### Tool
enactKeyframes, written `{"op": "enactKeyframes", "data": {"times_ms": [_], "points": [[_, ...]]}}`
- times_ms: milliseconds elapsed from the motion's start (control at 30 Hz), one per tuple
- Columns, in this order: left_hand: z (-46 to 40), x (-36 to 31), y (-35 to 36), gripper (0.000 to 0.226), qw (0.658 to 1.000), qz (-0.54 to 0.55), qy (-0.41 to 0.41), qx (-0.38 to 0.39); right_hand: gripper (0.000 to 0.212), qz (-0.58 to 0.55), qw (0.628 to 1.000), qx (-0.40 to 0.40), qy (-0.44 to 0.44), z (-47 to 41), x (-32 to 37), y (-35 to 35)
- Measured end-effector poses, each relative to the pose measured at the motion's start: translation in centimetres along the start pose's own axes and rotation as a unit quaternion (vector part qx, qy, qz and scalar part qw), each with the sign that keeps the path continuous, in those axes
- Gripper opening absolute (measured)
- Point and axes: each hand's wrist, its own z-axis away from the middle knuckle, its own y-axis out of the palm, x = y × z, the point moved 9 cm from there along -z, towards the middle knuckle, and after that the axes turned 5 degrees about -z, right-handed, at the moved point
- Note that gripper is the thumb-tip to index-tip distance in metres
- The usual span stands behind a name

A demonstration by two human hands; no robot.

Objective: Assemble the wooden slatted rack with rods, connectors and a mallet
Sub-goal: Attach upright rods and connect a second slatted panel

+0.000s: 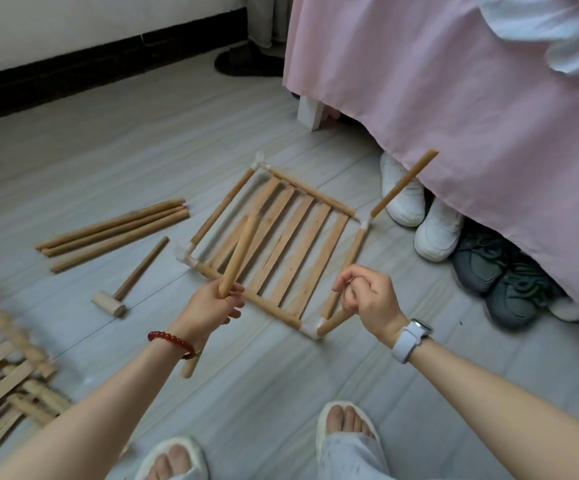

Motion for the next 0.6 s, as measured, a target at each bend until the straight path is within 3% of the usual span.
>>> {"op": "enactKeyframes", "data": {"times_ms": [100, 167, 200, 267, 333, 367, 600], "points": [[-0.6, 0.3, 0.4, 0.012, 1.000, 0.005, -0.006, -0.006, 0.029, 0.046, 0.997, 0.064, 0.009, -1.5, 0.5, -0.2], [-0.9, 0.1, 1.1, 0.011, 1.000, 0.004, -0.008, -0.005, 0.029, 0.067, 0.995, 0.066, 0.020, -2.3, 0.2, -1.9], [-1.1, -0.2, 1.7, 0.011, 1.000, -0.007, -0.008, 0.005, 0.029, 0.076, 0.997, 0.025, 0.018, -2.6, 0.2, -3.4], [-1.4, -0.7, 2.8, 0.009, 0.999, -0.033, -0.004, 0.027, 0.028, 0.080, 0.988, -0.134, -0.003, -2.6, 0.3, -6.6], [-1.9, -1.6, 3.8, 0.008, 0.997, -0.056, 0.007, 0.046, 0.030, 0.016, 0.957, -0.290, -0.003, -1.8, 0.1, -8.4], [-2.2, -2.2, 4.3, 0.009, 0.996, -0.068, 0.013, 0.051, 0.029, -0.019, 0.943, -0.331, 0.004, -1.5, 0.0, -8.5], [-4.4, -4.6, 6.4, 0.011, 0.990, -0.117, 0.031, 0.075, 0.024, -0.136, 0.937, -0.319, -0.034, -1.0, -2.0, -10.6]]}}
